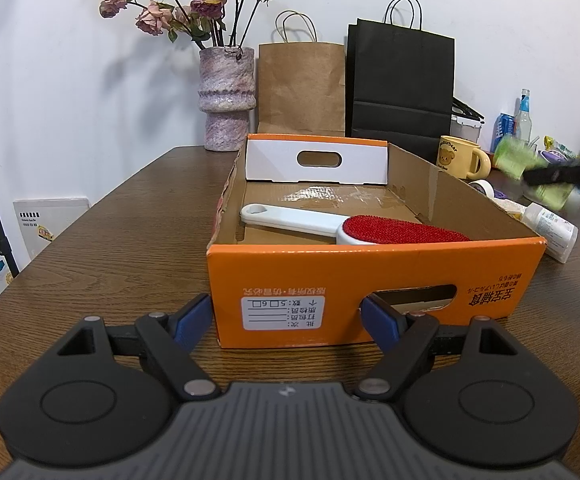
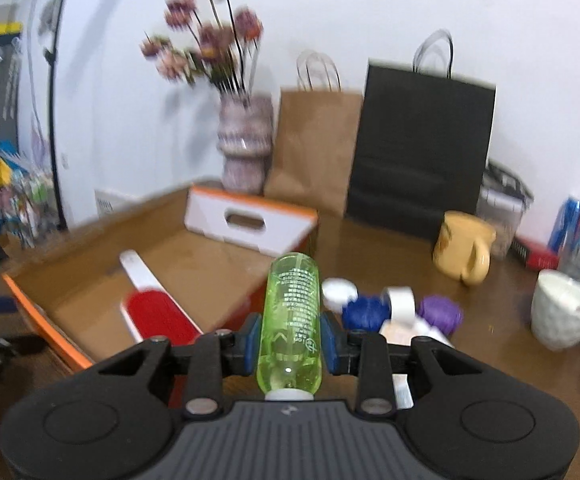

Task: Organize rigid objects
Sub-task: 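Carry the green bottle into the orange box and release it beside the roller, then withdraw the right tool from the box toward the cotton-swab container, then grasp the white cotton-swab container with the right gripper and lift it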

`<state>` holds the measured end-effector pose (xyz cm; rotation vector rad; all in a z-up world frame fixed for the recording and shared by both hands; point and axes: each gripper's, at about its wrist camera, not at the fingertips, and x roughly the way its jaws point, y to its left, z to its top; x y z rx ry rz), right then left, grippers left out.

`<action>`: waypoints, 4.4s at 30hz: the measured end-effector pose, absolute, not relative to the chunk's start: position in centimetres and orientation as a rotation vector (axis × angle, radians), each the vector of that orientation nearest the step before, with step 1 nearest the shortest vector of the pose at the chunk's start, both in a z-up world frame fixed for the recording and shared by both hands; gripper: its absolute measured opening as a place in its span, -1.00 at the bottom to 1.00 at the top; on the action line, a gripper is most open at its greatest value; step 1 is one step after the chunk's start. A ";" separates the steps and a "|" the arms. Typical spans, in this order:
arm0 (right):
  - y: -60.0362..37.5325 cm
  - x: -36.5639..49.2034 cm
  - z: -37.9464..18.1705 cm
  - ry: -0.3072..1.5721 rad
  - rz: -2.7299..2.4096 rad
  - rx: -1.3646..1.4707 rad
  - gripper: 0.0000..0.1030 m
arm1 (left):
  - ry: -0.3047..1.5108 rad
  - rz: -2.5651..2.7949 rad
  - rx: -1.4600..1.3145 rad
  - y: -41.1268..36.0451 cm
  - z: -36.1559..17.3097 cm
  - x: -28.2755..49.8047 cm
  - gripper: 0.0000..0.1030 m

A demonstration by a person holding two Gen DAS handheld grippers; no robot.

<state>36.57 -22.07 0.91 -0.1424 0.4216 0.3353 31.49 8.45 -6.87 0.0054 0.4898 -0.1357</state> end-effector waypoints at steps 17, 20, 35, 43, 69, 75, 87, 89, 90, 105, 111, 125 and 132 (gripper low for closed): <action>-16.5 37.1 4.2 0.386 0.648 -0.268 -0.41 | 0.489 -0.135 0.005 8.4 -6.9 31.5 0.60; -14.7 38.6 4.0 0.426 0.754 -0.295 -0.41 | 0.489 -0.135 0.006 8.4 -6.9 31.4 0.60; -8.4 45.8 -0.7 0.757 1.062 -0.408 -0.40 | 0.489 -0.135 0.005 8.4 -6.9 31.4 0.60; -7.7 46.0 -1.2 0.812 1.047 -0.464 -0.41 | 0.489 -0.134 0.005 8.2 -6.9 31.4 0.60; -22.3 36.2 4.4 0.386 0.599 -0.164 0.41 | 0.488 -0.134 0.003 8.2 -6.9 31.3 0.60; -24.6 31.8 3.1 0.223 0.313 -0.152 0.70 | 0.488 -0.135 0.003 8.2 -6.9 31.3 0.60; -26.4 28.3 -2.2 0.217 0.198 -0.035 0.85 | 0.488 -0.134 0.003 8.2 -7.0 31.3 0.60; -26.4 28.2 -2.5 0.225 0.199 -0.039 0.85 | 0.488 -0.134 0.003 8.2 -7.0 31.3 0.60; -26.4 28.1 -2.6 0.226 0.198 -0.038 0.85 | 0.488 -0.134 0.003 8.2 -7.0 31.3 0.60; -27.6 31.4 -3.1 0.308 0.138 -0.085 0.85 | 0.488 -0.134 0.003 8.2 -7.0 31.3 0.60; -29.2 35.8 -3.4 0.414 0.109 -0.121 0.85 | 0.488 -0.134 0.003 8.2 -7.0 31.3 0.60; -31.7 43.5 -6.1 0.661 0.168 -0.055 0.38 | 0.488 -0.134 0.003 8.2 -7.0 31.3 0.60; -32.0 43.7 -6.3 0.668 0.179 -0.020 0.29 | 0.488 -0.133 0.003 8.2 -7.0 31.3 0.60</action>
